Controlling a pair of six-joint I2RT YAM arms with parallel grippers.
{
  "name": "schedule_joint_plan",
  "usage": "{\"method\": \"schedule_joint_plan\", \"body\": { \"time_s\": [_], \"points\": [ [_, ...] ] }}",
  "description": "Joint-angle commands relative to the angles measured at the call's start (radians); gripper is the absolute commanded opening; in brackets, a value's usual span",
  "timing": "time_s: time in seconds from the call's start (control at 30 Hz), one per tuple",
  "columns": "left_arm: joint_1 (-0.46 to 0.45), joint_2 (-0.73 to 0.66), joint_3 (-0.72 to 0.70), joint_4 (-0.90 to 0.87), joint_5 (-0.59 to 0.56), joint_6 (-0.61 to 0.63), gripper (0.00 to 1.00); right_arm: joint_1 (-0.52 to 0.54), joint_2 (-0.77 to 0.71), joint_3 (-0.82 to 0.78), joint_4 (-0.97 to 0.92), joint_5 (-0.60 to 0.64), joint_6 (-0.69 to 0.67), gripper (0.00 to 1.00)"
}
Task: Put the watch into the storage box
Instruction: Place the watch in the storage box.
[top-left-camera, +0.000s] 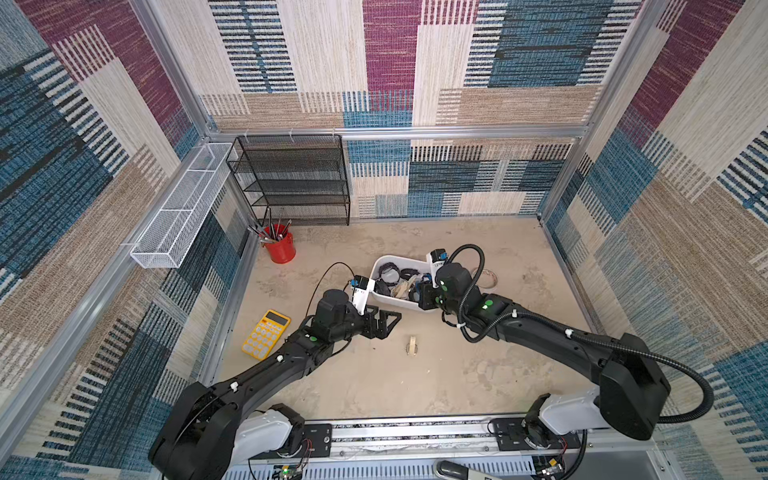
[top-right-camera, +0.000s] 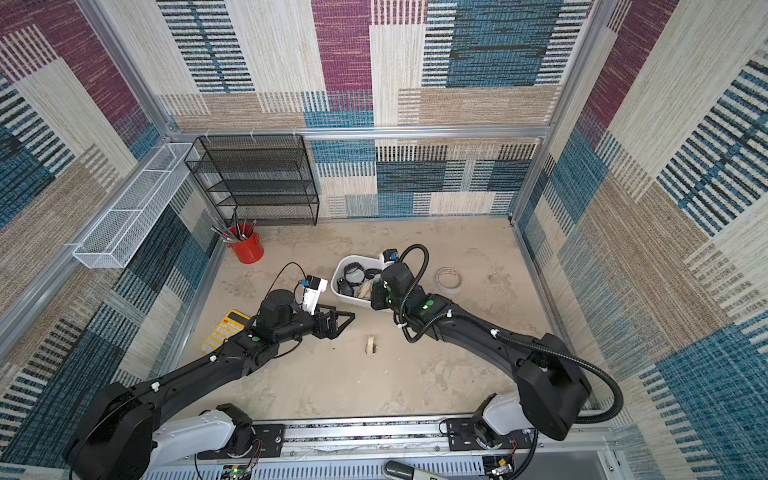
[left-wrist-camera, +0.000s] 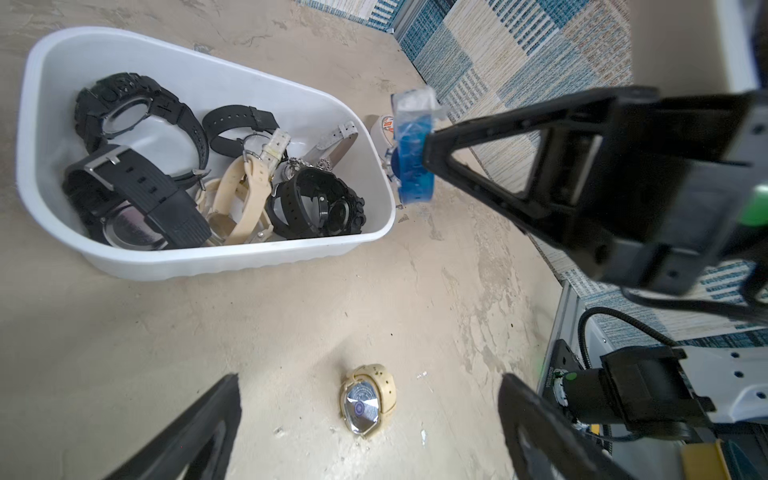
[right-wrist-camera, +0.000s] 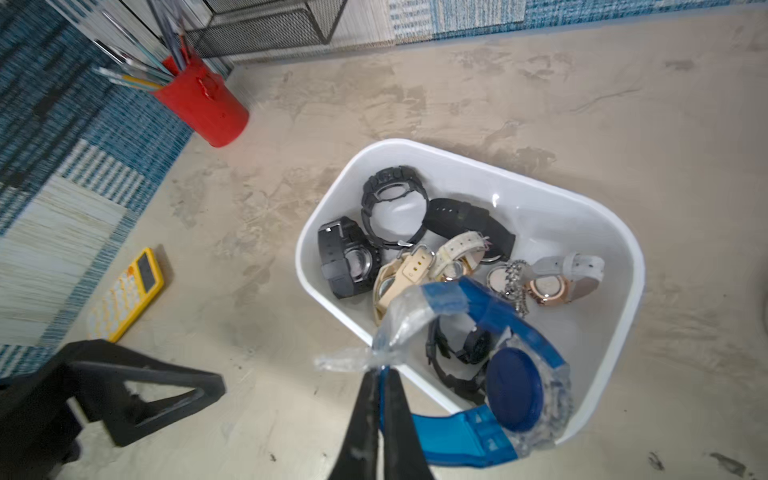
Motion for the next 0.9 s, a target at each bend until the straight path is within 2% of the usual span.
{"method": "schedule_joint_plan", "body": {
  "time_s": [0.0,0.27,0.5,0.6,0.73,0.8,0.87],
  "points": [
    [0.000,-0.016,0.005,0.000,-0.007,0.015,0.97,-0.022,0.059,0.059,-0.037,-0.036,-0.096,0.00],
    [0.000,-0.043,0.005,-0.042,-0.024,0.029,0.97,-0.050,0.222,0.174,-0.095,-0.029,-0.162,0.00],
    [0.000,-0.054,0.002,-0.061,-0.034,0.030,0.97,-0.058,0.305,0.186,-0.113,-0.024,-0.171,0.00],
    [0.000,-0.053,0.002,-0.061,-0.036,0.030,0.97,-0.058,0.326,0.195,-0.116,-0.021,-0.172,0.03],
    [0.000,-0.053,0.005,-0.067,-0.040,0.030,0.97,-0.057,0.307,0.199,-0.103,-0.006,-0.173,0.20],
    [0.000,-0.050,0.007,-0.066,-0.041,0.029,0.97,-0.057,0.289,0.206,-0.105,-0.011,-0.175,0.33],
    [0.000,-0.046,0.010,-0.069,-0.040,0.029,0.97,-0.058,0.263,0.203,-0.101,-0.011,-0.176,0.51]
  ]
}}
